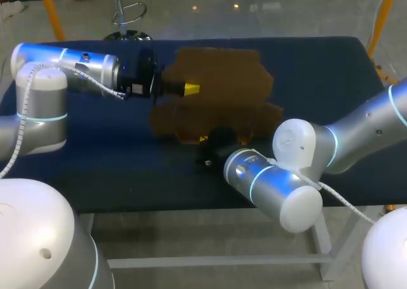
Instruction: Assemble the packaging by folding the flat box into shape, placing the metal phone stand inside, and closing the box properly
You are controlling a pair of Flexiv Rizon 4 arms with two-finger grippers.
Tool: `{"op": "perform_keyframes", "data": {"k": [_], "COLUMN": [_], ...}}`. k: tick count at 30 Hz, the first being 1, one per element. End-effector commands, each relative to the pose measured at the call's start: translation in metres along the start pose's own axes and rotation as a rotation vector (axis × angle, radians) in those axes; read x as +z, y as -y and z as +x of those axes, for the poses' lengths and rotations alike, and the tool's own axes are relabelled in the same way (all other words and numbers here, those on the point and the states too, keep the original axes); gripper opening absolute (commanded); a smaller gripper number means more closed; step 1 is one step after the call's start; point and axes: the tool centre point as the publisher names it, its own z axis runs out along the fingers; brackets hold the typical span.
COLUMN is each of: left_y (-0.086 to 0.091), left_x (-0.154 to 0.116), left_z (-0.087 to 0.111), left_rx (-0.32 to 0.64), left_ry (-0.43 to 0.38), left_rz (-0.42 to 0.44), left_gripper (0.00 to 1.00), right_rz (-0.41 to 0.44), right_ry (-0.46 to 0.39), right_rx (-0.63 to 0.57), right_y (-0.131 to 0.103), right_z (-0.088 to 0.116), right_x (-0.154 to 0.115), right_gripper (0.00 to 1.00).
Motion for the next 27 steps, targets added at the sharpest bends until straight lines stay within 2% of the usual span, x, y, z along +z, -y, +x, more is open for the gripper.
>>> {"op": "perform_keyframes", "data": {"k": [1,20,27], "left_y": [-0.0075,-0.0163,-0.017], "left_x": [0.0026,0.0036,-0.0002], "left_z": [-0.0001,-0.0017,-0.0029], "left_rx": [-0.002,-0.067,-0.082], "left_ry": [-0.008,-0.014,-0.024], "left_rz": [0.009,0.011,0.05], "left_gripper": [0.0,0.0,0.0], "right_rz": [-0.004,-0.004,-0.004], "right_ry": [0.006,0.006,0.006], "right_rx": [-0.001,-0.001,-0.001], "right_y": [0.0045,0.0045,0.0045], "right_z": [0.0022,0.0022,0.0022], "right_x": [0.0031,0.0031,0.0031], "right_gripper": [0.0,0.0,0.0]}}
